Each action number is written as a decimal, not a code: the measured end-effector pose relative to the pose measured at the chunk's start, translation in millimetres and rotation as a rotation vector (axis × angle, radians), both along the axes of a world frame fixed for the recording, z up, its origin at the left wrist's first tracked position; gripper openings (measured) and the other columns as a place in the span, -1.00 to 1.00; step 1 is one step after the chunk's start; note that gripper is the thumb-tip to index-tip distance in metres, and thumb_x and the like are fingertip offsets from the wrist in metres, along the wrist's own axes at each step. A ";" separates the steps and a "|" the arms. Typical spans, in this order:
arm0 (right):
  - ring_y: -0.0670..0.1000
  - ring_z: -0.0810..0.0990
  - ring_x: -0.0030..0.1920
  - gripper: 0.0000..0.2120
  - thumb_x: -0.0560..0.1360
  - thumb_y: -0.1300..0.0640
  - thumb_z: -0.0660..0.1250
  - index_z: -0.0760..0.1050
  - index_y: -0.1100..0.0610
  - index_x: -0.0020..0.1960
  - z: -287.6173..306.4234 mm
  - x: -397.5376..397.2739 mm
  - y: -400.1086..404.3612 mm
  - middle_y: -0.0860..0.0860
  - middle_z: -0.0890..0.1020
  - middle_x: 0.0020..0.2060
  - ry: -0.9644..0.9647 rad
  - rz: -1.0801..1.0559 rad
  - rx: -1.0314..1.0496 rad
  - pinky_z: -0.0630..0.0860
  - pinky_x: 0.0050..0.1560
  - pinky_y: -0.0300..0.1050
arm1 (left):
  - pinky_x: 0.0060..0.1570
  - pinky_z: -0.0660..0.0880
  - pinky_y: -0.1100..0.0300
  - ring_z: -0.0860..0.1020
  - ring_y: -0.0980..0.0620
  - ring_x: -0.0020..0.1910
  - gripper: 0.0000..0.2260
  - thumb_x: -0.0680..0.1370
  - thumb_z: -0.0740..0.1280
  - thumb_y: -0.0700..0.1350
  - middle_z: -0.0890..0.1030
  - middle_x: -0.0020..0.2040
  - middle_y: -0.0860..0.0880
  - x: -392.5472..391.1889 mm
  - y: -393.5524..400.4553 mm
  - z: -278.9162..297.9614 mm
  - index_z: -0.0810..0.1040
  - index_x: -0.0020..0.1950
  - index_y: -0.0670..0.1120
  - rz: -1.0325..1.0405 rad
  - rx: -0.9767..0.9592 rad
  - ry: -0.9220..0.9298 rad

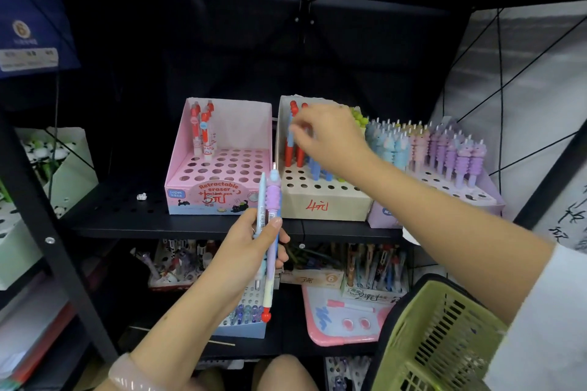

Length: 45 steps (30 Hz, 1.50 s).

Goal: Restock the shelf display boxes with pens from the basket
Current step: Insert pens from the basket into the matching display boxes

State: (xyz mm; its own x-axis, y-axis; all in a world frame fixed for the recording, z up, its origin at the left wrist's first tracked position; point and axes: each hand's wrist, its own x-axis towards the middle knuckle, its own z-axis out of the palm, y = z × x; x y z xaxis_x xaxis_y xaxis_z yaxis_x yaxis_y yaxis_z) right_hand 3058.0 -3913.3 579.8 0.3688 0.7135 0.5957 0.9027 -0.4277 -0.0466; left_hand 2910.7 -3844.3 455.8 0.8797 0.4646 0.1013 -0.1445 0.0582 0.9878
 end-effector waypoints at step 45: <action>0.18 0.48 -0.15 -0.70 0.54 0.19 0.23 0.31 0.29 0.21 -42.0 120.0 -202.6 0.24 0.53 0.00 0.306 -0.598 0.182 0.38 -0.21 -0.04 | -0.27 0.56 0.27 0.63 0.06 -0.30 -0.87 0.62 0.13 -0.13 0.68 -0.19 -0.01 85.3 -90.6 18.0 0.48 0.04 -0.05 -0.122 0.001 -0.003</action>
State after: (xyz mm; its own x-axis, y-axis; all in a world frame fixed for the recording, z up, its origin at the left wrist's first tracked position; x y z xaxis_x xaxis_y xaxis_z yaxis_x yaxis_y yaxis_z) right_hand 3178.0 -4115.9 537.8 0.8379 0.2344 0.4930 0.4497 -0.8084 -0.3799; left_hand 2996.0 -3934.8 473.9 0.9293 0.3542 0.1047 -0.1396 0.0745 0.9874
